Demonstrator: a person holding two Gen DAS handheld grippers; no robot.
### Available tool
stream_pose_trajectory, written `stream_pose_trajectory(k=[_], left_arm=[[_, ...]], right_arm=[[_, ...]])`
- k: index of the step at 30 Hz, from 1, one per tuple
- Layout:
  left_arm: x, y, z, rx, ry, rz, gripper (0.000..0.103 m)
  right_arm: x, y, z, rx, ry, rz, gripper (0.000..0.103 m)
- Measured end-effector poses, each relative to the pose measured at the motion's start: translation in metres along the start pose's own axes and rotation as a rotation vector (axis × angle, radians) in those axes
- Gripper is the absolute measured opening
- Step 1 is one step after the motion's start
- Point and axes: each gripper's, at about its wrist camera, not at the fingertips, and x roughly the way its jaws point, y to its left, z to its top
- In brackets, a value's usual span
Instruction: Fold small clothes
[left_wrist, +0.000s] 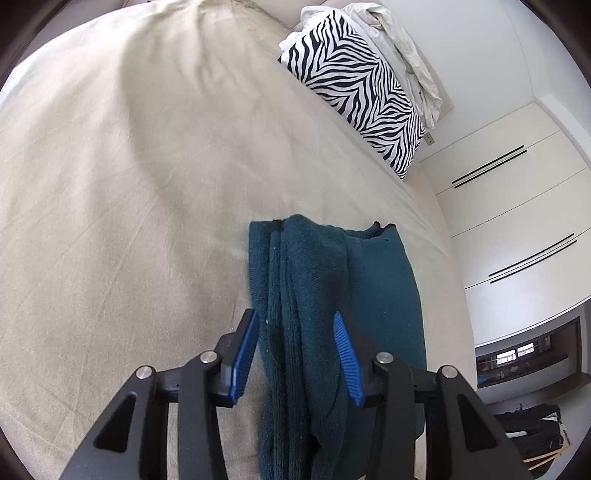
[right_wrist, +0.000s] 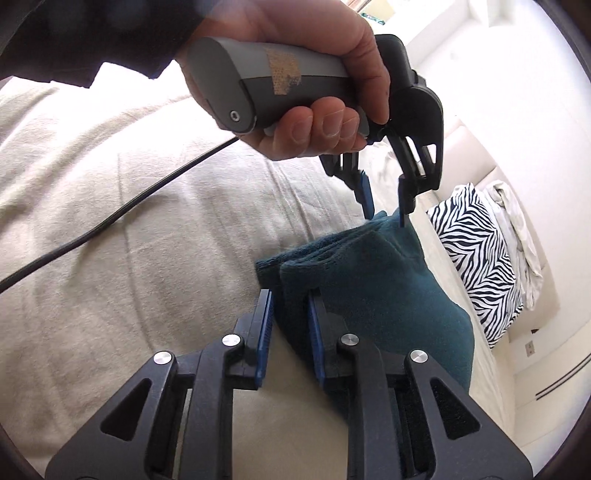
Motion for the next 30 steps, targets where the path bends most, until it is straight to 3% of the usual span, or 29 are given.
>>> stream_pose_trajectory(k=[3,6,10,14,17,20,21,22,27,30], left_arm=[[-0.013,-0.023,-0.004,0.067,-0.037,0.003,0.045],[-0.015,-0.049,-0.017,0.155,-0.039,0.019,0.045],[0.004,-0.065,-0.045,0.236,0.009,0.161,0.045],[-0.002,-0.052,-0.072,0.187,0.011,0.180,0.045],[-0.010,-0.051,-0.086,0.186,-0.002,0.192,0.045],[-0.014,-0.049,-0.099,0.198,0.005,0.213,0.046],[-0.014,-0.047,-0.102,0.199,0.010,0.220,0.046],[-0.011,-0.045,-0.105,0.199,0.020,0.224,0.046],[-0.004,-0.038,-0.115,0.197,0.033,0.242,0.045],[-0.001,-0.039,-0.121,0.235,0.031,0.266,0.034]], right_arm=[[-0.024,-0.010,-0.012,0.093,-0.008,0.072,0.019],[-0.046,-0.045,-0.038,0.307,0.004,0.124,0.019],[-0.072,-0.112,-0.084,0.648,0.025,0.114,0.020],[-0.079,-0.170,-0.132,0.863,0.067,0.052,0.020],[-0.080,-0.192,-0.154,0.924,0.081,0.041,0.021],[-0.078,-0.206,-0.166,0.956,0.072,0.049,0.032],[-0.077,-0.208,-0.168,0.961,0.062,0.056,0.046],[-0.079,-0.206,-0.169,0.960,0.051,0.057,0.053],[-0.073,-0.180,-0.156,0.903,0.044,0.072,0.053],[-0.073,-0.178,-0.151,0.910,0.041,0.078,0.053]])
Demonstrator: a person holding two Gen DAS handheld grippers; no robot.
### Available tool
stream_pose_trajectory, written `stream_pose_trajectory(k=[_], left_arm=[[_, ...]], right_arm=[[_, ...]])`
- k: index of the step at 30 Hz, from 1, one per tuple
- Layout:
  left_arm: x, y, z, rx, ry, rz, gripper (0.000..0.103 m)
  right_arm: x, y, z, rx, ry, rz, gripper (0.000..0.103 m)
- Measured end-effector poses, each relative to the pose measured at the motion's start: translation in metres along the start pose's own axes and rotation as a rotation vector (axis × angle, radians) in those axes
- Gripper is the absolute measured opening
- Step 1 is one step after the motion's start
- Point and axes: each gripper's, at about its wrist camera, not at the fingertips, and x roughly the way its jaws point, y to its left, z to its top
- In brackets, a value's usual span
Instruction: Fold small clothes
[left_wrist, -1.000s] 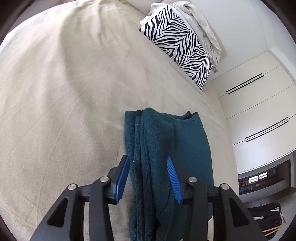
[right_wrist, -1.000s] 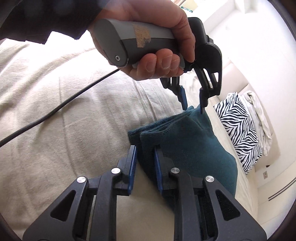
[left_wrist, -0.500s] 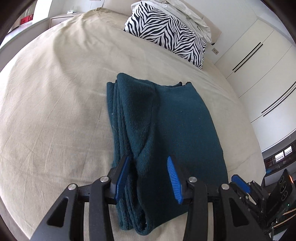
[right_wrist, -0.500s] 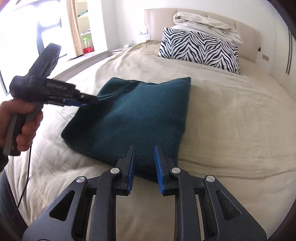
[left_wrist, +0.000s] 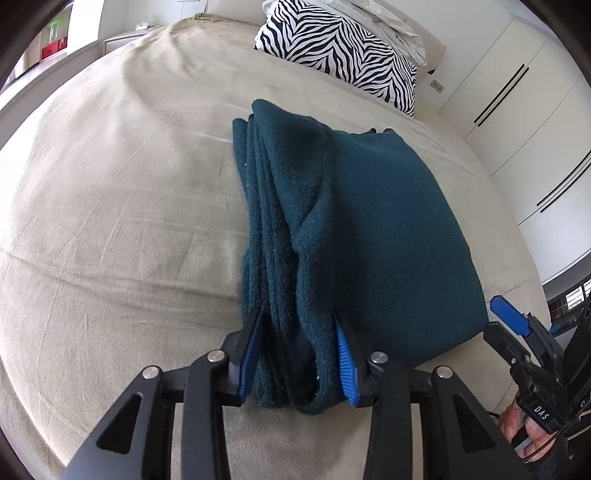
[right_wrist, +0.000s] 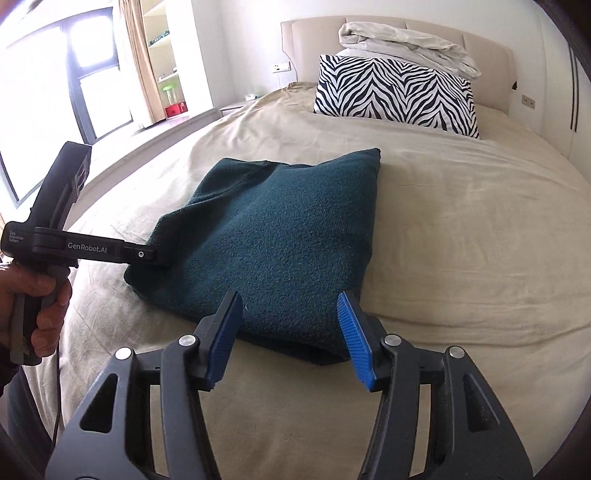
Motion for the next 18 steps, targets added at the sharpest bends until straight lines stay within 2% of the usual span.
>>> stream_pose_trajectory(k=[1,4,8,11,16,18], left_arm=[[0.001,0.001,-0.001,0.000,-0.001,-0.007,0.026],[0.002,0.005,0.001,-0.017,-0.010,-0.026,0.013],[-0.007,0.006,-0.002,-0.013,-0.031,-0.037,0.011],[-0.019,0.012,-0.002,-0.051,-0.054,-0.078,0.010],[-0.037,0.016,0.000,-0.080,-0.098,-0.104,0.010],[-0.041,0.018,0.000,-0.075,-0.115,-0.082,0.010]], right_arm=[[0.000,-0.001,0.001,0.006,-0.001,-0.006,0.053],[0.003,-0.009,0.005,0.045,0.008,0.003,0.053],[0.007,-0.019,0.008,0.091,0.018,-0.019,0.053],[0.013,-0.025,0.012,0.125,0.036,-0.024,0.053],[0.026,-0.015,0.020,0.107,0.048,-0.011,0.052],[0.034,-0.007,0.021,0.082,0.065,-0.006,0.053]])
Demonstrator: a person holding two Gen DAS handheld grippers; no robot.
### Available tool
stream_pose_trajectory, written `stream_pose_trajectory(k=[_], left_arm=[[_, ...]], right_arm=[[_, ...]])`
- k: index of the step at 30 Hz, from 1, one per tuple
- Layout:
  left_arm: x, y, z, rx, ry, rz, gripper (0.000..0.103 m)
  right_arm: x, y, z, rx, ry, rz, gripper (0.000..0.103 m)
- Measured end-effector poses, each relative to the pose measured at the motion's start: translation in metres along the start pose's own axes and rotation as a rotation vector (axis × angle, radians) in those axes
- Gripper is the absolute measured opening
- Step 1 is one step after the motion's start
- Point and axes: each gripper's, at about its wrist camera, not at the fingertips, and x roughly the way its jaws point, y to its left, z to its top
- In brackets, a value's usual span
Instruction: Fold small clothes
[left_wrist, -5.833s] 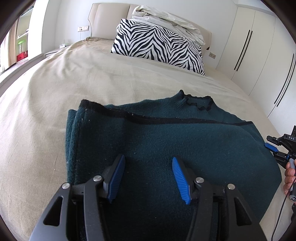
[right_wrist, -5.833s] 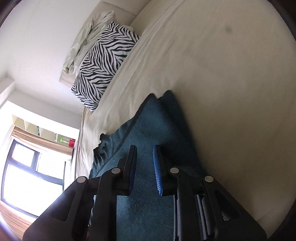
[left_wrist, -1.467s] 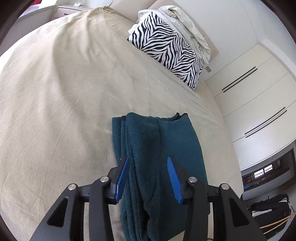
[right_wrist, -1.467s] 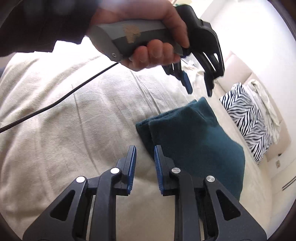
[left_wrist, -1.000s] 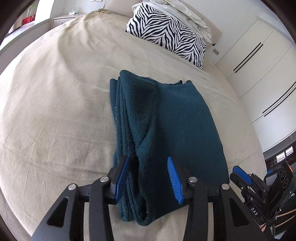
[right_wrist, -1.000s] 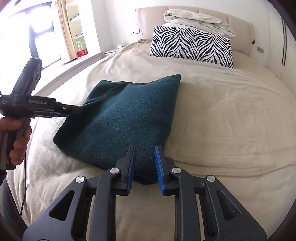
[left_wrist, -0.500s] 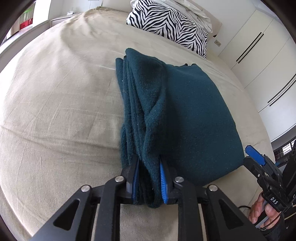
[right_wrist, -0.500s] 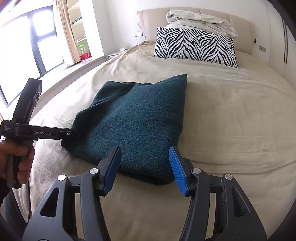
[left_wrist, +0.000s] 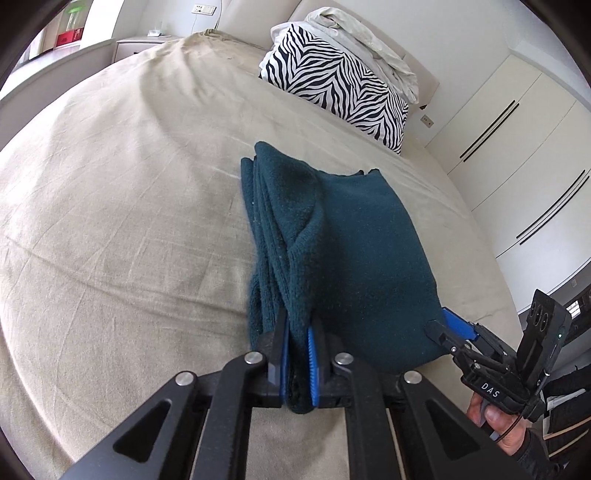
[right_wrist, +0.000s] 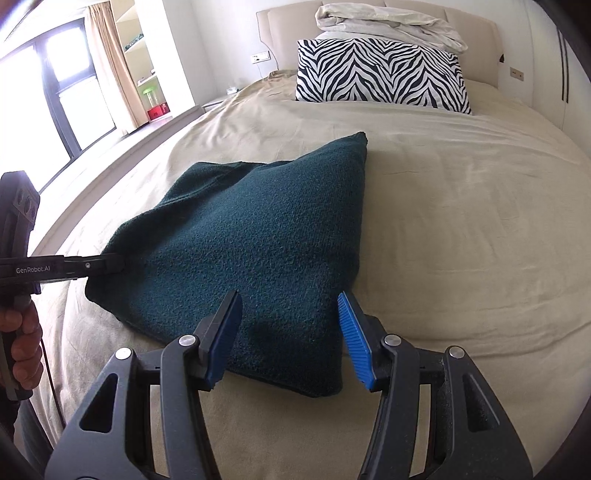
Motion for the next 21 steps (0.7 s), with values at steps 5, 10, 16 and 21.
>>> stream_pose_trajectory(k=[5,10,16,21], left_arm=[[0.032,0.041,-0.017,-0.123,0.087,-0.046,0.011],[0.023,0.040,-0.023,-0.121,0.064,-0.106,0.015],[0.014,0.032,-0.023,-0.130,0.067,-0.082,0.042],[-0.014,0.017,-0.012,-0.084,0.020,0.071,0.045]], right_arm=[[0.031,0.011,-0.007,-0.011,0.069,0.010,0.054],[0.035,0.018,-0.012,-0.065,0.062,-0.012,0.054],[0.038,-0.017,-0.007,0.073,0.090,0.019,0.028],[0.037,-0.036,-0.007,0.176,0.104,0.083,0.024]])
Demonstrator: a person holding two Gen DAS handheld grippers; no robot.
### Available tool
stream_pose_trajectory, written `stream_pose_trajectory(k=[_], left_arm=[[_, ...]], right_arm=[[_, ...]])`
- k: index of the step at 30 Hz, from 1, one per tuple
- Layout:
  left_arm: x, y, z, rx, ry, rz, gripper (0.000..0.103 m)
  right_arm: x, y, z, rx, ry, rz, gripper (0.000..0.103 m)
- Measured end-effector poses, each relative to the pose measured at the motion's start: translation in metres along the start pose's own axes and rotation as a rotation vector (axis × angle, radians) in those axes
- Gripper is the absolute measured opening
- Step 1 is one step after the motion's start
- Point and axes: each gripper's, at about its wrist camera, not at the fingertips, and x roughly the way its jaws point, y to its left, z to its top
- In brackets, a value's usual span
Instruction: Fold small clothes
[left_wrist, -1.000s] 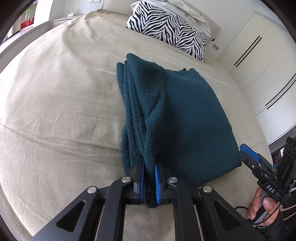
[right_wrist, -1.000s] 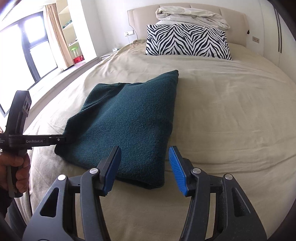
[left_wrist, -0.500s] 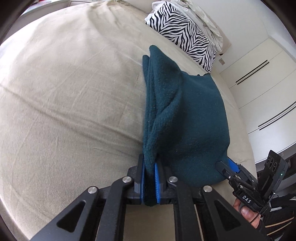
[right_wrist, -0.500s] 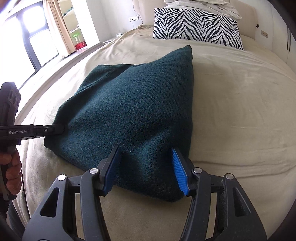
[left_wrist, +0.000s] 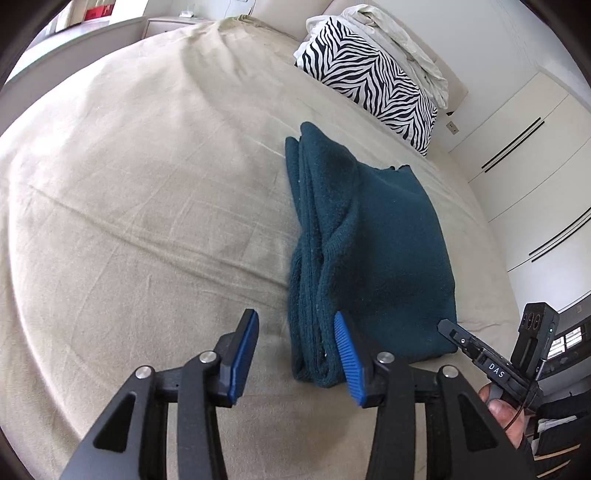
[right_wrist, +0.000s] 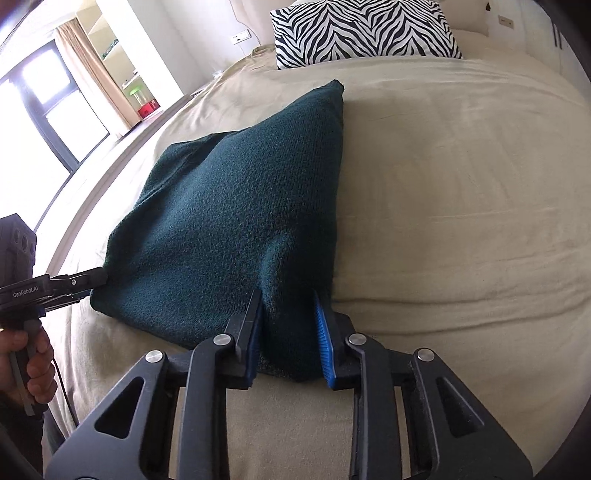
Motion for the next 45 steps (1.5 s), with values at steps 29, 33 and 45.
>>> stream_pose_trajectory(k=[29,33,45], left_arm=[[0.108,-0.036,0.072,0.066,0.005,-0.092,0.023],[0.108,-0.037,0.071,0.066,0.005,-0.092,0.023],[0.112,-0.032,0.075,0.053,0.024,-0.117,0.023]], right_arm=[[0.106,-0.039,0.105,0.389,0.116,0.482,0.000],[0.098,-0.048,0.103,0.403,0.119,0.483,0.000],[0.149,-0.011,0.189,0.401,0.230,0.442,0.005]])
